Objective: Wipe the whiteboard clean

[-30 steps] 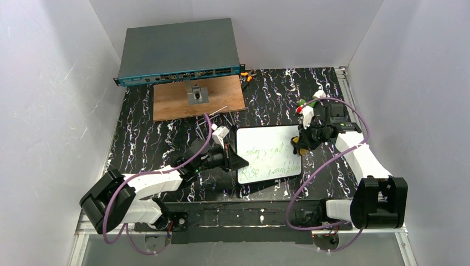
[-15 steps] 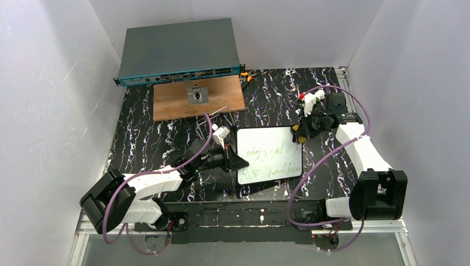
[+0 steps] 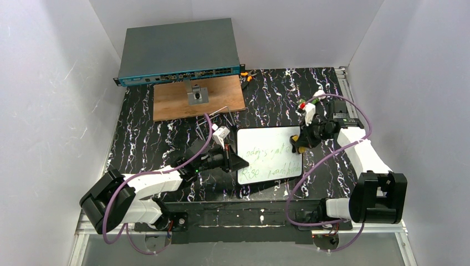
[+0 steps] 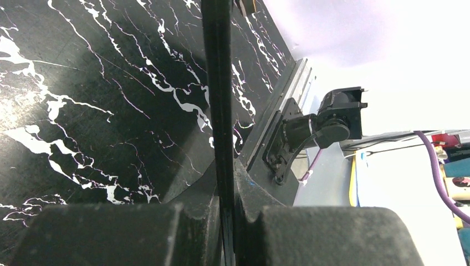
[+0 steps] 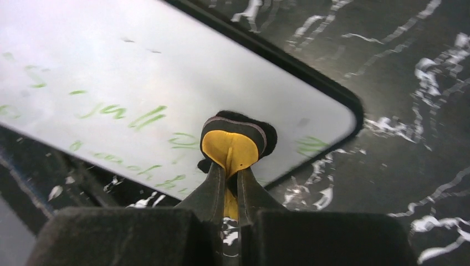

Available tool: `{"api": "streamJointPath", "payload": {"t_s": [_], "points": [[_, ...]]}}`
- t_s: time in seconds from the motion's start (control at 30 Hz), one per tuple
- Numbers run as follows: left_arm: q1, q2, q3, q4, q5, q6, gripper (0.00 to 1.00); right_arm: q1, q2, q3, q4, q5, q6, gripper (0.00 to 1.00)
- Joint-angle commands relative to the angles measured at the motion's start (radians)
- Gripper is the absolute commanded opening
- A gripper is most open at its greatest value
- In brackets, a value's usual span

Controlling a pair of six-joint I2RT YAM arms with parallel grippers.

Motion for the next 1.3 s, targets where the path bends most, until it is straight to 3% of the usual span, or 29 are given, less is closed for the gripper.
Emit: {"api": "streamJointPath", "payload": {"t_s": [0.0, 0.1, 0.33, 0.6, 1.0, 1.27], "points": [[-0.013, -0.03, 0.007, 0.091, 0.066, 0.069, 0.0, 0.04, -0.047, 0.007, -0.067, -0.161, -0.059, 0.01], [-0.013, -0.027, 0.009, 0.089, 0.069, 0.067, 0.0, 0.041, -0.035, 0.054, -0.039, -0.161, -0.022, 0.01], [-0.013, -0.032, 0.009, 0.08, 0.066, 0.069, 0.0, 0.039, 0.031, 0.143, 0.06, 0.007, 0.082, 0.01], [-0.013, -0.037, 0.01, 0.076, 0.065, 0.075, 0.0, -0.004, 0.055, 0.106, 0.066, 0.095, 0.063, 0.01], [-0.013, -0.021, 0.013, 0.09, 0.074, 0.076, 0.0, -0.004, -0.012, 0.027, -0.093, -0.171, -0.108, 0.01], [-0.013, -0.023, 0.013, 0.086, 0.072, 0.074, 0.0, -0.018, 0.037, 0.131, 0.025, -0.092, 0.031, 0.01]]}}
